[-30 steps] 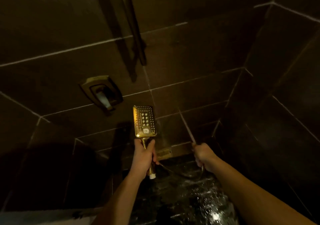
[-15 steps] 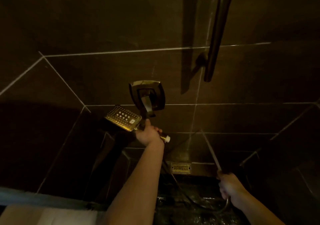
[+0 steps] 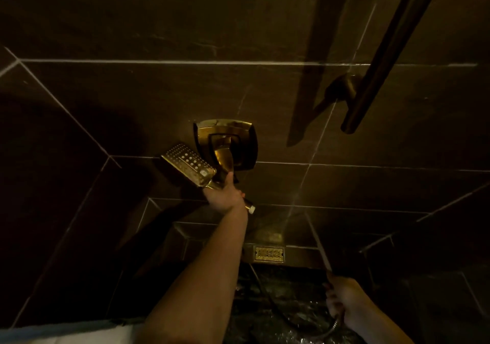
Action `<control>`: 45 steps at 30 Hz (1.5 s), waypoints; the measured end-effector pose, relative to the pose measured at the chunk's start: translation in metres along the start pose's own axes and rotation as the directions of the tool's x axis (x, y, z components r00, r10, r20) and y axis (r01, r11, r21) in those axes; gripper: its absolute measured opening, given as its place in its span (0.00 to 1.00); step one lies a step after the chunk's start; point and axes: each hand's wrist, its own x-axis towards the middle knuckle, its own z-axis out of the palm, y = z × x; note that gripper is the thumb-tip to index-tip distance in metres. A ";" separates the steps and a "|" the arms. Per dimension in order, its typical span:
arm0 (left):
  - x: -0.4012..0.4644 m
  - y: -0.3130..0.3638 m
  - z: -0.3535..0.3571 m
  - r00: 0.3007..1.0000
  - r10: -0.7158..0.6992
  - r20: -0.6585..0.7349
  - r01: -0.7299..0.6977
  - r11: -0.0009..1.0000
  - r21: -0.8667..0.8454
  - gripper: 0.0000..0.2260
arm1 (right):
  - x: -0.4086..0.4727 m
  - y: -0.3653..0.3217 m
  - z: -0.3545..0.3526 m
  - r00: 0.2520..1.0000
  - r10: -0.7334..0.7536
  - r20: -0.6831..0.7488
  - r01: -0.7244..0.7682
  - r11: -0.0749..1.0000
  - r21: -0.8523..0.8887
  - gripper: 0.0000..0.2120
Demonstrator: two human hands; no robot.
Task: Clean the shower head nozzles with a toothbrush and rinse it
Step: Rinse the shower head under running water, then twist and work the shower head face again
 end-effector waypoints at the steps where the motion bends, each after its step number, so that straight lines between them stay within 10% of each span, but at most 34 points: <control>1: 0.000 -0.001 0.000 1.000 0.004 0.015 -0.004 1.000 -0.002 0.26 | 0.004 0.000 0.000 1.000 0.005 -0.001 -0.005 1.000 0.016 0.17; 17: 0.024 -0.031 0.017 0.989 -0.021 -0.144 0.020 1.000 -0.010 0.32 | 0.021 -0.015 0.000 0.994 -0.098 -0.058 0.091 0.990 -0.110 0.16; 24: -0.025 0.001 -0.024 0.976 -0.206 0.073 0.214 0.967 -0.138 0.13 | 0.001 -0.001 -0.005 0.953 -0.290 0.089 0.304 0.911 -0.280 0.14; 30: -0.113 0.020 -0.069 0.948 -0.204 0.245 0.247 0.956 -0.157 0.03 | -0.052 0.011 -0.028 0.737 -0.625 0.259 0.606 0.440 -0.662 0.09; 38: -0.207 0.029 -0.064 0.953 -0.100 0.286 0.160 0.967 -0.197 0.02 | -0.158 0.007 -0.031 0.478 -0.716 0.508 0.706 -0.032 -0.708 0.10; 45: -0.259 0.039 -0.055 0.940 -0.023 0.340 0.102 0.971 -0.217 0.06 | -0.199 0.009 -0.051 0.347 -0.793 0.501 0.707 -0.131 -0.695 0.09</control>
